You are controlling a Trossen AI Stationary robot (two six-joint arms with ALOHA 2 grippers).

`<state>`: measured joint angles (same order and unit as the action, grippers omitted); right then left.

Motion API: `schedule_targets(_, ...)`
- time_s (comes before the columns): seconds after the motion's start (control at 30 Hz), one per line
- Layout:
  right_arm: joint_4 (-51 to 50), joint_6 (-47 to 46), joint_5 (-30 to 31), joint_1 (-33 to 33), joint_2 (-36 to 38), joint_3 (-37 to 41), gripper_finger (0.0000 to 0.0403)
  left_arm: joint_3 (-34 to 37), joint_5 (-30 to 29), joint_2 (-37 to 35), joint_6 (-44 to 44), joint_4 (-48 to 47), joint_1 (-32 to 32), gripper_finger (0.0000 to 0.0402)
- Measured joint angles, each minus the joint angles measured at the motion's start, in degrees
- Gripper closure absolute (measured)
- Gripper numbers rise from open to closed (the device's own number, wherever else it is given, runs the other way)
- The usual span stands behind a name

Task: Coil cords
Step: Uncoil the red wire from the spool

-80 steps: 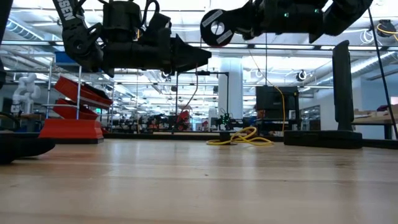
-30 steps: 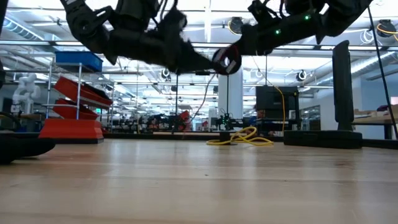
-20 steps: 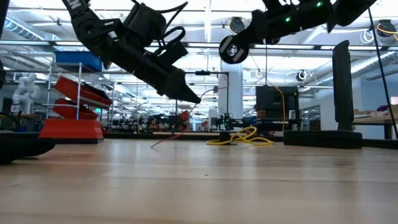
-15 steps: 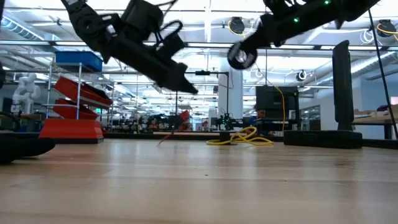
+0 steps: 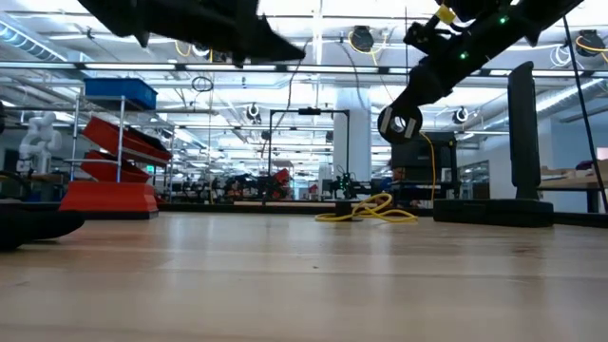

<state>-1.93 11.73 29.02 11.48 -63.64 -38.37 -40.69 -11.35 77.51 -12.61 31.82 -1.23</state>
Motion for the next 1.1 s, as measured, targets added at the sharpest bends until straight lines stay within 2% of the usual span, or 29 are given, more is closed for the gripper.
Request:
schedule_targets(0.13,0.3,1.0,0.0,2.3,0.0,0.0,0.0403,0.0,6.2,0.1,-0.3,1.7,3.7,0.0401)
schedule_targets(0.37,2.8,1.4,-0.5,4.8,0.5,0.0,0.0403,0.0,11.7,1.1,0.0,-2.5,7.5,0.0402)
schedule_targets(0.67,10.5,2.5,-2.8,5.1,3.5,0.0,0.0403,0.0,6.9,4.9,2.0,-8.9,6.3,0.0401)
schedule_targets(0.97,10.7,2.4,-3.9,4.9,9.1,0.0,0.0403,0.1,0.2,13.4,5.3,-12.7,1.3,0.039)
schedule_targets(1.1,9.8,2.4,-3.8,4.9,11.4,0.0,0.0403,0.1,-0.1,16.0,5.2,-13.3,-0.3,0.0362)
